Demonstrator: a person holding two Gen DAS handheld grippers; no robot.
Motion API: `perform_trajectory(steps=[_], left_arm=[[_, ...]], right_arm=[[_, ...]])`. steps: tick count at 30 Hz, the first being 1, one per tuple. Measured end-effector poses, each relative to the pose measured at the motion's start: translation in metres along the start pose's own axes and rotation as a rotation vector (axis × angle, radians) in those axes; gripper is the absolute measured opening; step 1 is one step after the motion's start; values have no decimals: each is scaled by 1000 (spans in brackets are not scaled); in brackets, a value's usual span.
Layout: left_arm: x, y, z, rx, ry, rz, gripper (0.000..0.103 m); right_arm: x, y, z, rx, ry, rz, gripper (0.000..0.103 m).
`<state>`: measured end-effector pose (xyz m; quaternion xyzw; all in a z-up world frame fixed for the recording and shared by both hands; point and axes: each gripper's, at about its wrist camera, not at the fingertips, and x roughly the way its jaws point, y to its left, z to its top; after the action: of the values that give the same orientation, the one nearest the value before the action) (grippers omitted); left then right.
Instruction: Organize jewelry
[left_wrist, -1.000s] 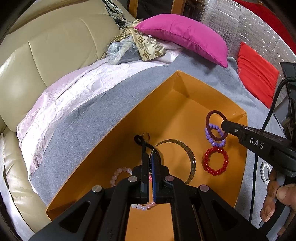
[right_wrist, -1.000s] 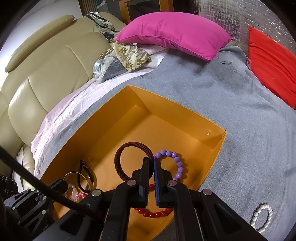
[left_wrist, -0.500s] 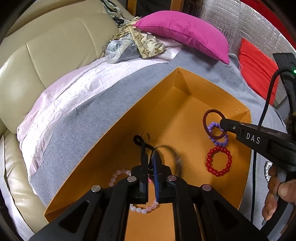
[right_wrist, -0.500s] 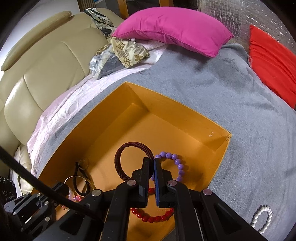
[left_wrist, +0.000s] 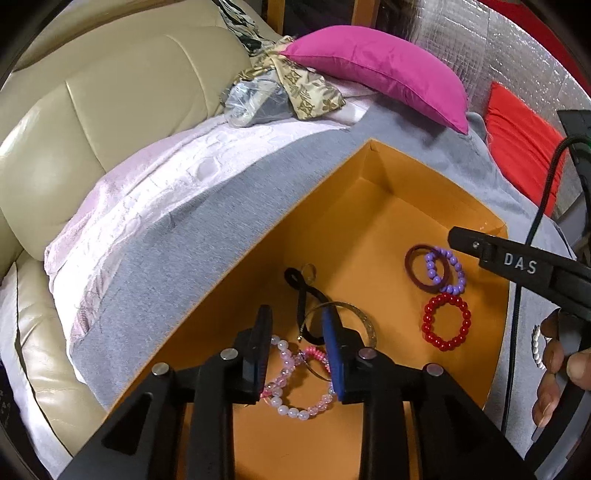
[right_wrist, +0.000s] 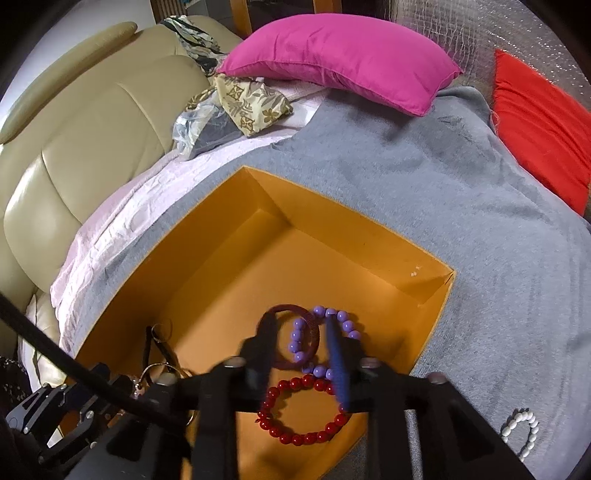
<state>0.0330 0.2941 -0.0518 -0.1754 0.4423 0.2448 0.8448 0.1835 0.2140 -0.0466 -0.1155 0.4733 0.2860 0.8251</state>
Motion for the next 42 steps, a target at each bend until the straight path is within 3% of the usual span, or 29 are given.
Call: perform_trajectory(steps=[2,6,8,12,13,17,20,25,33,42], left_arm=[[-3,1,0,-4,-4,2,32],[-12,0,-3,-8,-25,4,56],[-22,-2,-6,1,-47,8,58],[-39,-4,-12,6,-78,22,64],[-43,-4,-14,8,-83,23,65],[-56,-3,-24,6,-97,48,77],[-64,-4,-32,0,-104,56,78],[-74,-9,-44,18,-103,47,78],[-88,-20,-58,54,-109,34,78],[-96,-31,-61,77,-115,8,78]], right_arm=[[-3,-2,1,9,-7,3,38],[-13,-6,-2,24,-25,-3,39],[-23,-8,-7,27,-42,0,56],[-53,-11,-25,24,-97,27,61],[-62,-12,-31,26,-114,35,67],[-92,-18,-56,-1,-165,15,74],[-111,-23,-75,-9,-188,12,88],[-131,-23,-104,-23,-198,21,96],[-152,-27,-142,-16,-207,16,99],[-161,-34,-146,2,-215,10,99]])
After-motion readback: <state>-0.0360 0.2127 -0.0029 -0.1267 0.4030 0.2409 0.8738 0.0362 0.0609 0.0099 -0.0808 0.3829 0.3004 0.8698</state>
